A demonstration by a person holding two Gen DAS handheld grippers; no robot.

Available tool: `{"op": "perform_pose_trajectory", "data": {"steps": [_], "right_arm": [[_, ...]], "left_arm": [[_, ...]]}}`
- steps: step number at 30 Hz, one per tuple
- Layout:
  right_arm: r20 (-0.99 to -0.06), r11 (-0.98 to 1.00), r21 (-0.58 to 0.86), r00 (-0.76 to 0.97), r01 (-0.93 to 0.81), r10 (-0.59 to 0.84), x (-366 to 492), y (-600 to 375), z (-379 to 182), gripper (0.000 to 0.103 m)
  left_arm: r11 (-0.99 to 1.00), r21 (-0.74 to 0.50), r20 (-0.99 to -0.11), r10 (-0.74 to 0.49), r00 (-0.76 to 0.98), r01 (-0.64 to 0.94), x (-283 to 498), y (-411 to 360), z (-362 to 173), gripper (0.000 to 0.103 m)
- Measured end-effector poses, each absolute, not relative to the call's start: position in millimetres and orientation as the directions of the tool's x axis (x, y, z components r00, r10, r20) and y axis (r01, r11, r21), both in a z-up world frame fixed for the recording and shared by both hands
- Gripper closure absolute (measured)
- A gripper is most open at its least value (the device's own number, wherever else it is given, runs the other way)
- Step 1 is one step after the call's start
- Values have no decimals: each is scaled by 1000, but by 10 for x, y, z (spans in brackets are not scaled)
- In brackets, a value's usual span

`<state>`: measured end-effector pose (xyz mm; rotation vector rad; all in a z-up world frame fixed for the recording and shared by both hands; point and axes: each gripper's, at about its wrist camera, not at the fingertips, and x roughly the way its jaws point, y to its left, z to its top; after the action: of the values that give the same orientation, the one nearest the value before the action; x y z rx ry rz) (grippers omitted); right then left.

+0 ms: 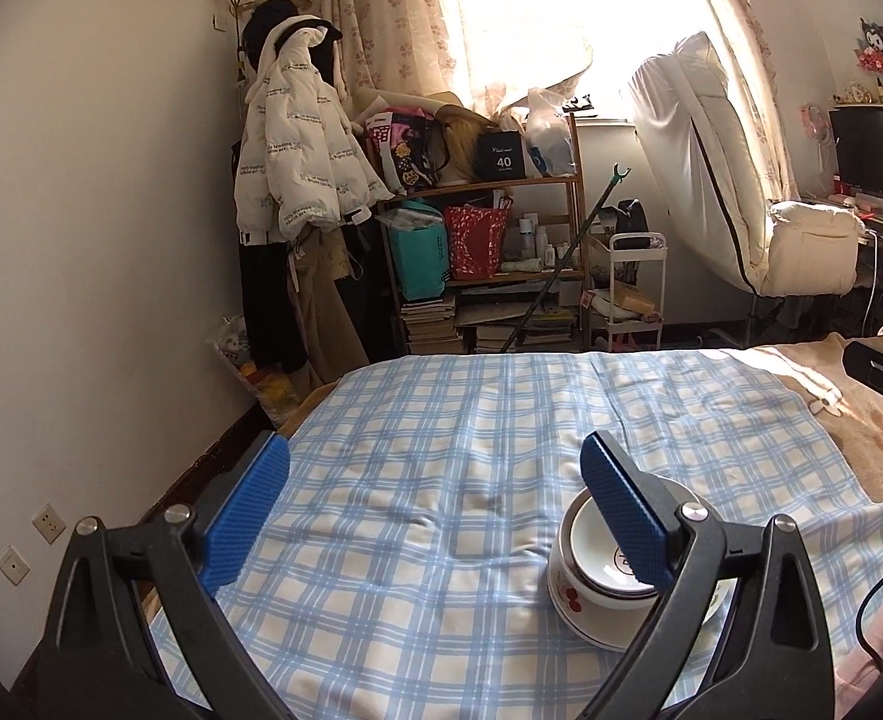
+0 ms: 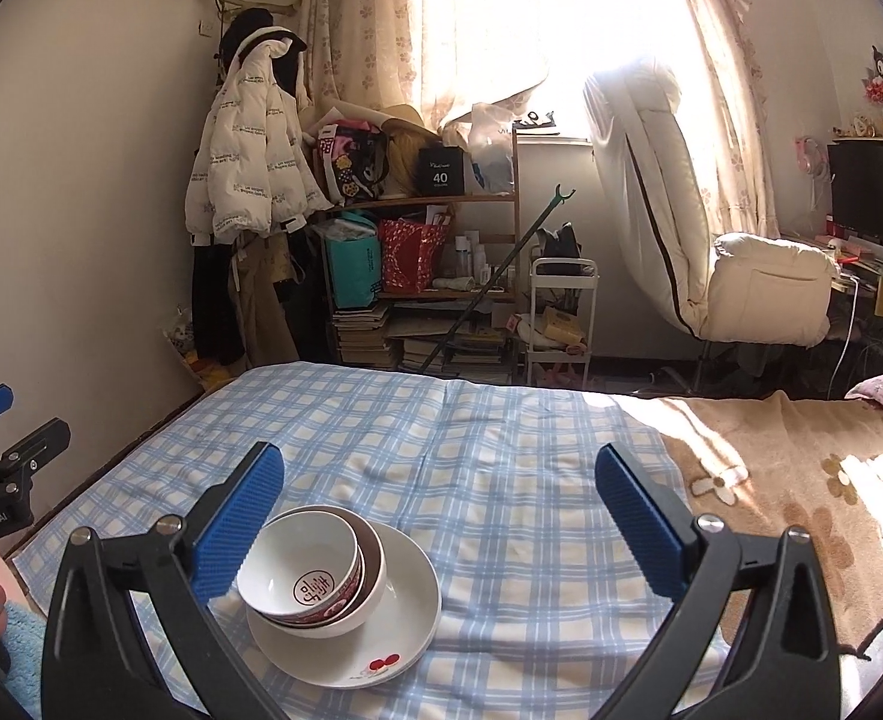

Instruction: Organize plates and bowls

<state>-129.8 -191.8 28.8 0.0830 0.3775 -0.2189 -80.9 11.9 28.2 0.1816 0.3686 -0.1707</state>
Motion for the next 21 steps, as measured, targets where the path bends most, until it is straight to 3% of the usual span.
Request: {"op": "perform_pose_trajectory", "data": {"steps": [21], "right_arm": [[-429,974,36,884,223,-186,-1132,-1949,85,0]], "left_arm": [[968,149,-448,-114,887,200,-622,81,101,7]]}}
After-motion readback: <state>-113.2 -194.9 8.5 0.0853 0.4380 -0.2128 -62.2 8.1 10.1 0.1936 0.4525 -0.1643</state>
